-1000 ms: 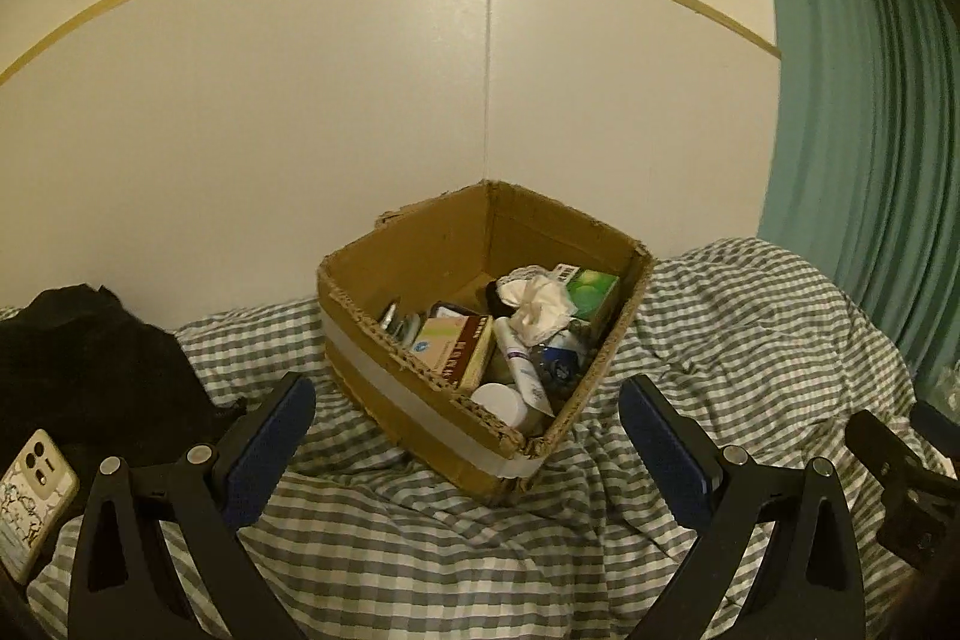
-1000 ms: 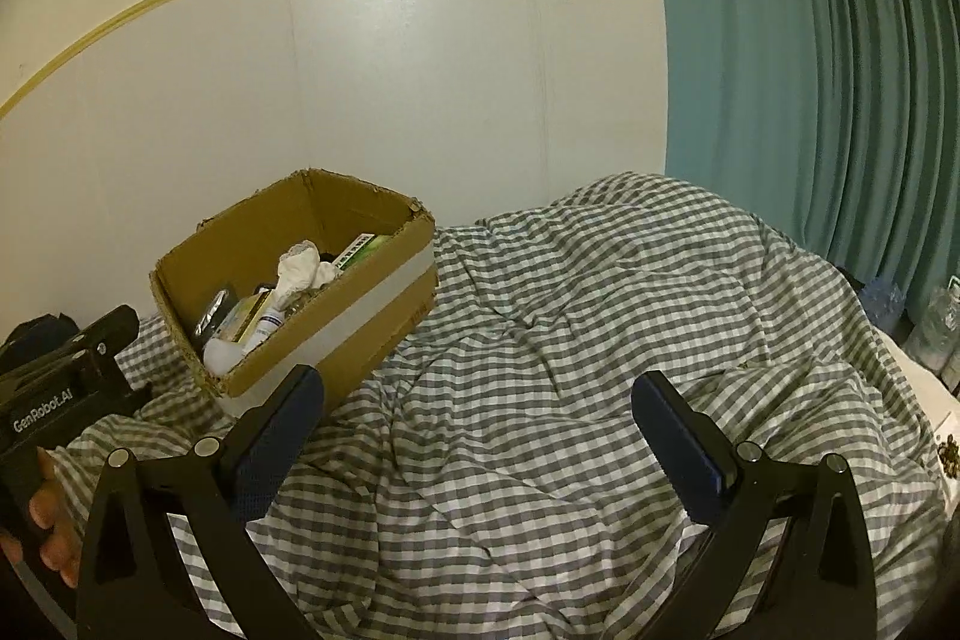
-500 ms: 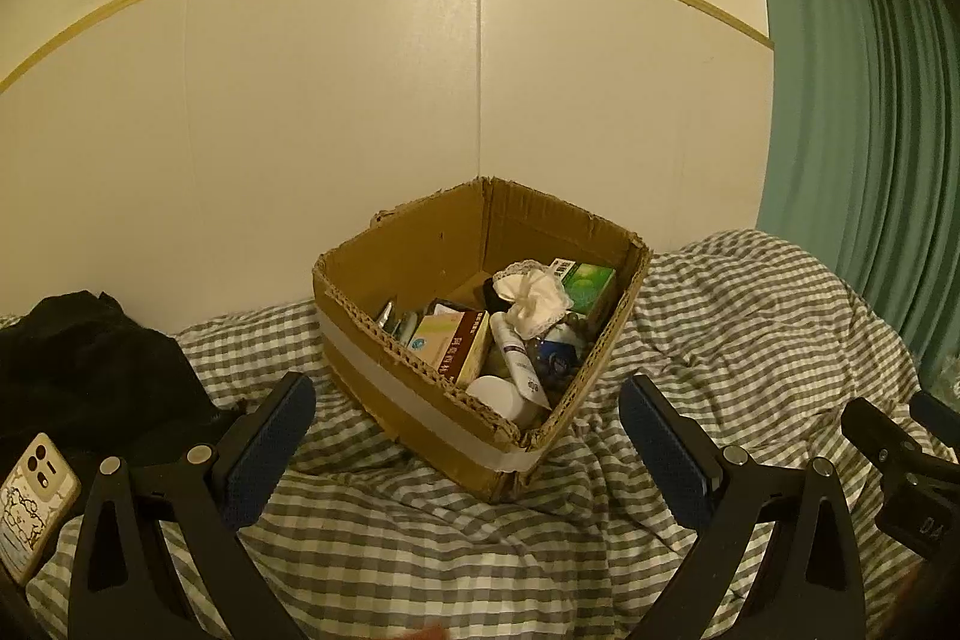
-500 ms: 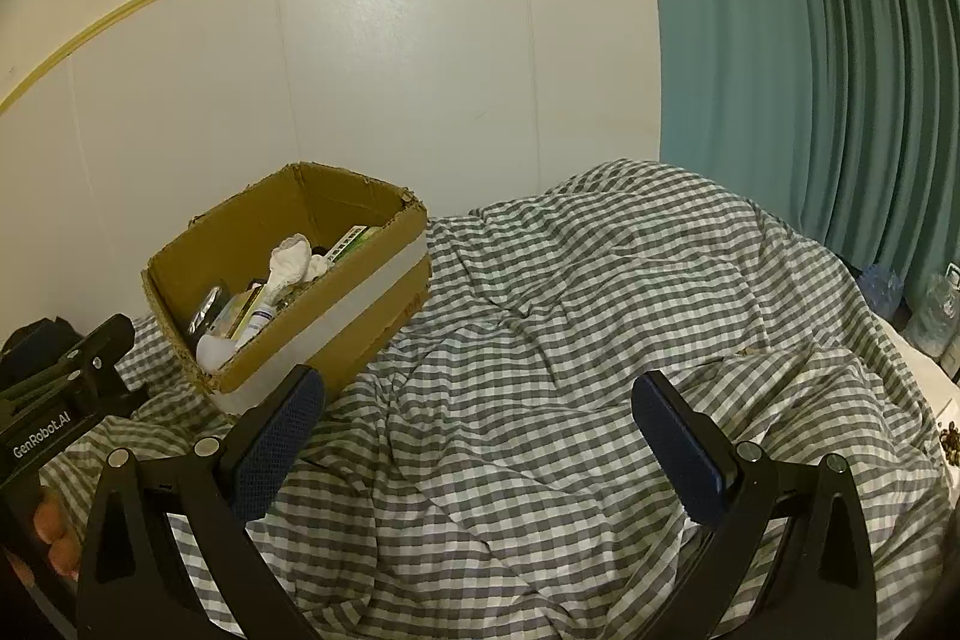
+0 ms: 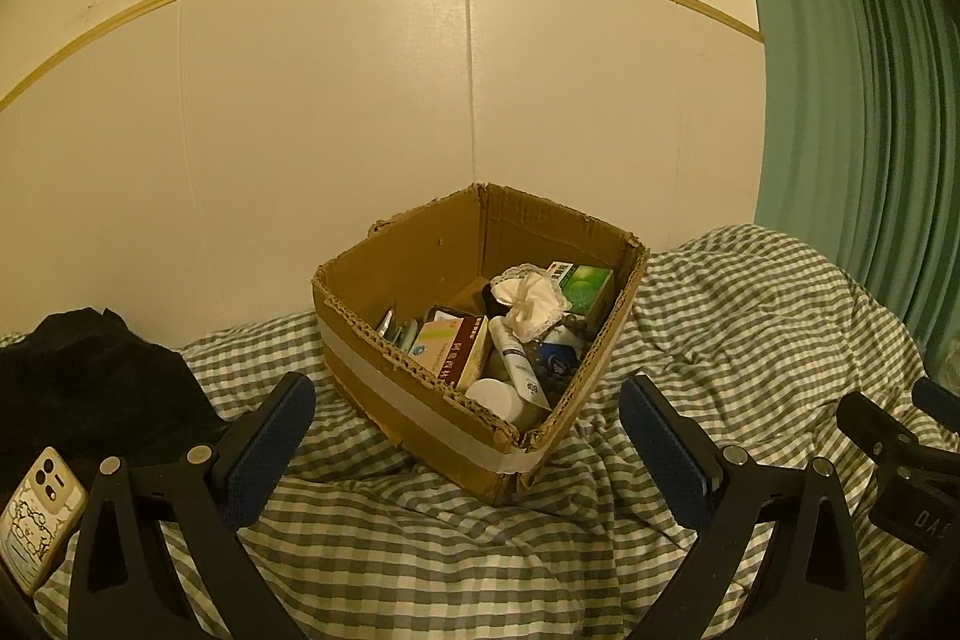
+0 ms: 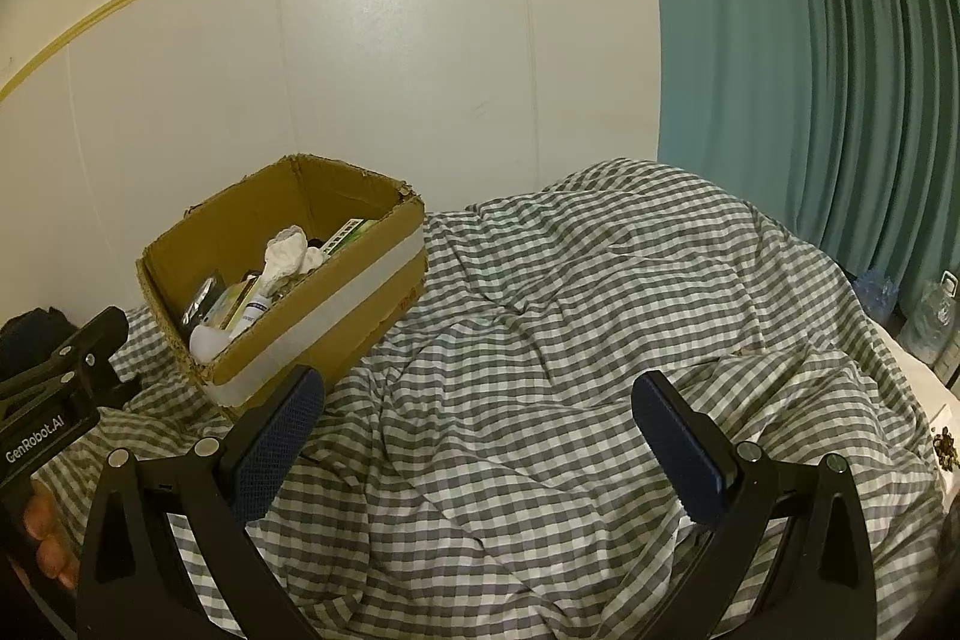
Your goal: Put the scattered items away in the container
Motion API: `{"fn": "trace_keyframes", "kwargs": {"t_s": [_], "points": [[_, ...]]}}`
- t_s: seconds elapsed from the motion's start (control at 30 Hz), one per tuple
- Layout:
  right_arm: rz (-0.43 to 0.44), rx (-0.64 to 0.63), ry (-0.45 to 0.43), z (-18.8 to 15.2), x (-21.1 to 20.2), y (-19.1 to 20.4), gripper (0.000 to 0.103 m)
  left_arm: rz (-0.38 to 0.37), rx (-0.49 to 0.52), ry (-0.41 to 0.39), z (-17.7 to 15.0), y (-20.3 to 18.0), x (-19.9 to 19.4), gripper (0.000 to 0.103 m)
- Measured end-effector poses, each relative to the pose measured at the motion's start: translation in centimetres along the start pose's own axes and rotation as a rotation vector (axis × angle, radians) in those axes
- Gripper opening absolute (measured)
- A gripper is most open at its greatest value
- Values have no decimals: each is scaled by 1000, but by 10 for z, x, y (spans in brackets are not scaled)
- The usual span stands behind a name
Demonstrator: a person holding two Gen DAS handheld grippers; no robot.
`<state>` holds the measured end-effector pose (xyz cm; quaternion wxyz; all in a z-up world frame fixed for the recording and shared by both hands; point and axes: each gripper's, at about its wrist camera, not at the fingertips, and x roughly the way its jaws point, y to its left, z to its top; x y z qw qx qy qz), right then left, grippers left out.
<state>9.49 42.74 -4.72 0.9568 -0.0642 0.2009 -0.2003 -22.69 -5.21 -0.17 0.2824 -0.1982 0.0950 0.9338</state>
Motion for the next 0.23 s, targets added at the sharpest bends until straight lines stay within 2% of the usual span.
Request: {"fn": "trace_keyframes", "kwargs": {"t_s": [0.13,0.23], "points": [[0,8,6,0,1,-2,103,-8,2,-12,-1,0,-3,103],[-3,8,8,0,1,-2,103,-9,47,-8,0,-5,-5,103]]}}
